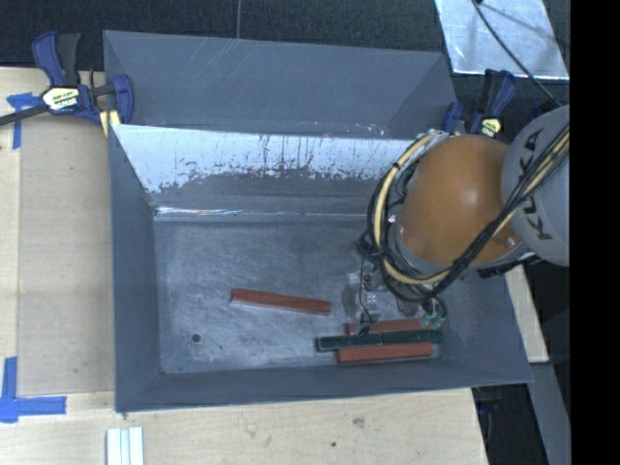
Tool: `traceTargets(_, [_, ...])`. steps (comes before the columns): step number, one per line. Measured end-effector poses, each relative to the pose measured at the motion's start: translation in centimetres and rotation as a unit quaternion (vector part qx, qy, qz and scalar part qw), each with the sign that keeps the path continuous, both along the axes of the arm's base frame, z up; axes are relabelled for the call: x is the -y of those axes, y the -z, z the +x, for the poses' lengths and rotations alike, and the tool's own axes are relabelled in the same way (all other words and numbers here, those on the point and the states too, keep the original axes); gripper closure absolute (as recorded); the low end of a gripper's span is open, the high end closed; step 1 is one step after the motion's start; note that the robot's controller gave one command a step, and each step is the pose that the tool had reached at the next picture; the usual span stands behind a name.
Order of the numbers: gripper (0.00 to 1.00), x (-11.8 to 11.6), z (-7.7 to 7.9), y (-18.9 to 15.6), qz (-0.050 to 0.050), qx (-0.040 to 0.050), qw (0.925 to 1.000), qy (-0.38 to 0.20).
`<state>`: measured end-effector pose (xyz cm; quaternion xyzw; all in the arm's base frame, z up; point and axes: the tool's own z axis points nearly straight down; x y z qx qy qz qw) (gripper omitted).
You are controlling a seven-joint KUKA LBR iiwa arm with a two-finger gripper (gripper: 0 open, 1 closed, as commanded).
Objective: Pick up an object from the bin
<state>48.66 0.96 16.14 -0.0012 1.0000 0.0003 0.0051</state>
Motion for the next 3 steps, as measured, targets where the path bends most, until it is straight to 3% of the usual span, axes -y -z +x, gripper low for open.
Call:
traceTargets(1, [0.0, 0.0, -0.2, 0.4, 0.0, -0.0039, 1.0, 0.0])
traceTargets(2, [0.0, -3.7, 1.6, 9.0, -0.001, -0.0056, 0.9881, -0.153])
traceTargets(3, [1.0, -3.6, 1.9, 8.7, -0.001, -0.0019, 0.9882, -0.153])
